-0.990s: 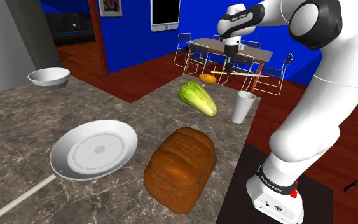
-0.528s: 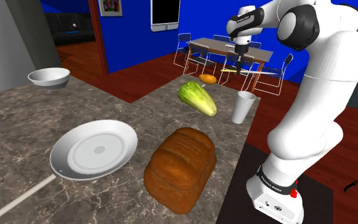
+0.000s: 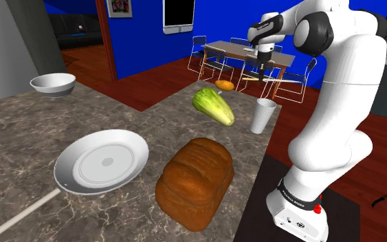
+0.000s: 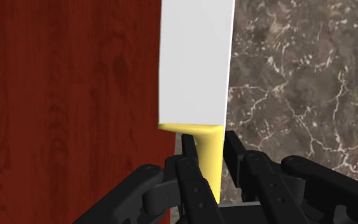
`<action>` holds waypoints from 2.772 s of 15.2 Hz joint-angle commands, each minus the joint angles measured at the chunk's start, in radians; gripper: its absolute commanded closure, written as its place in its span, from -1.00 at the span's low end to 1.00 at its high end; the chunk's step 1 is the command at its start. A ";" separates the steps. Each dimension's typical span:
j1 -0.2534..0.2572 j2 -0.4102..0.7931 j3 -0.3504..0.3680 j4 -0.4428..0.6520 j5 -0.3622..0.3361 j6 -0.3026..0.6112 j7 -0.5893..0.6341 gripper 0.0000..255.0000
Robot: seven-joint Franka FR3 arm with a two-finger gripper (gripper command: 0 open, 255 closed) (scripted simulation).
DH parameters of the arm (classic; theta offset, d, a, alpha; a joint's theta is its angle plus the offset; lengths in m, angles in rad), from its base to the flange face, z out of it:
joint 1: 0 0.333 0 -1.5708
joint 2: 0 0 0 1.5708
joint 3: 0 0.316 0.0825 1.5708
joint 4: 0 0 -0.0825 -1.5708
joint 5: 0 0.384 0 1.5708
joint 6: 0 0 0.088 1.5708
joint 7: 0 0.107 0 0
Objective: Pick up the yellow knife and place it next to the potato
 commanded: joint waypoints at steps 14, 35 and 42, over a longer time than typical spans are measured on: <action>-0.006 0.057 0.005 -0.124 0.009 0.179 0.015 1.00; -0.001 0.063 0.007 -0.126 0.010 0.186 0.023 -1.00; 0.005 0.043 0.008 -0.093 0.006 0.132 0.026 -1.00</action>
